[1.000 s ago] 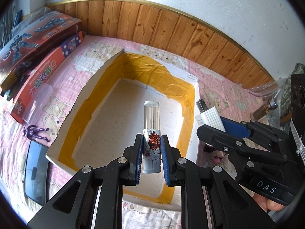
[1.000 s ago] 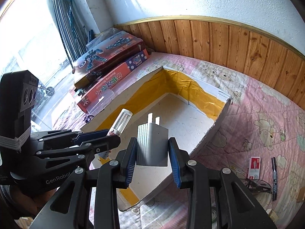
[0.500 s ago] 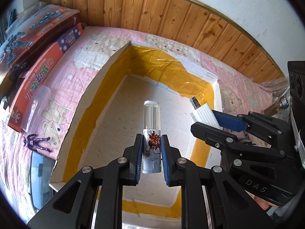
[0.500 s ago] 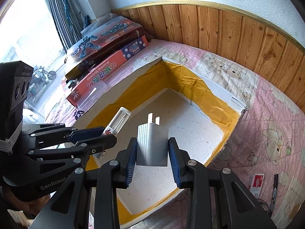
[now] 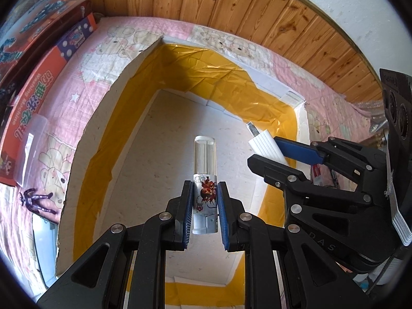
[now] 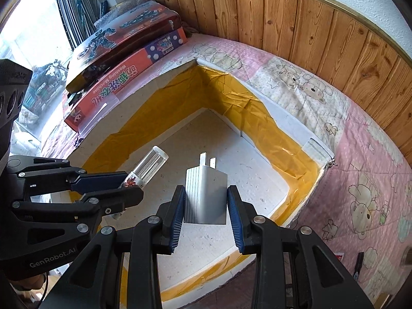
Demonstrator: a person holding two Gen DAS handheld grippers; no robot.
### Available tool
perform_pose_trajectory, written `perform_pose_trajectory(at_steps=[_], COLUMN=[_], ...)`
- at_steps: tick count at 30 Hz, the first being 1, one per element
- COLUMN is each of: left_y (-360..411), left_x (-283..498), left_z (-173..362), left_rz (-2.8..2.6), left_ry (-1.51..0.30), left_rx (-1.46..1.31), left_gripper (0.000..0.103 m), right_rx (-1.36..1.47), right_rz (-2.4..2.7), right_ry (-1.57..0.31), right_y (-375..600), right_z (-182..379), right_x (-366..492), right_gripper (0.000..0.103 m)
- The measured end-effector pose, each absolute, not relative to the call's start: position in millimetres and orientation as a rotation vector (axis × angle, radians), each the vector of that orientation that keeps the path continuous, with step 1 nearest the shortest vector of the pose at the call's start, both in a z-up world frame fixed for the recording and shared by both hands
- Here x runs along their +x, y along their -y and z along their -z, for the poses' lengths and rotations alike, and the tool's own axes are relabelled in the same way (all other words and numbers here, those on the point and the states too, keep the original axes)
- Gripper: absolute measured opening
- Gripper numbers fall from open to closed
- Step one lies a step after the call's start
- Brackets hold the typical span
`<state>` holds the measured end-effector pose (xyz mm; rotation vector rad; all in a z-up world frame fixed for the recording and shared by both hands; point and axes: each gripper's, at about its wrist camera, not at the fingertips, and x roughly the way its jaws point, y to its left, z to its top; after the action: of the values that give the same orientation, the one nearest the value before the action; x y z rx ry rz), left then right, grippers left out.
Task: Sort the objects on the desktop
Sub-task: 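Carry the vial and charger in both tools over the open cardboard box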
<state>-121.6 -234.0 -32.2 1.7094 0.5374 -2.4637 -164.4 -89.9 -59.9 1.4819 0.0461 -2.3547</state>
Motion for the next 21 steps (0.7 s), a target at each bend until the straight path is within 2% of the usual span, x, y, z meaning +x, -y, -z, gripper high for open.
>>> perform_pose_trajectory(at_steps=[21], left_y=[238.7], left_x=[-171.4], left_z=[71.0], left_rz=[2.322], left_ry=[-0.561], left_rx=[1.825], left_gripper=[0.018], right_rx=[1.618], right_rz=[2.249], right_ry=[-0.272], right_y=[89.2], right_z=[89.6], right_x=[-203.0], right_gripper=[0.034])
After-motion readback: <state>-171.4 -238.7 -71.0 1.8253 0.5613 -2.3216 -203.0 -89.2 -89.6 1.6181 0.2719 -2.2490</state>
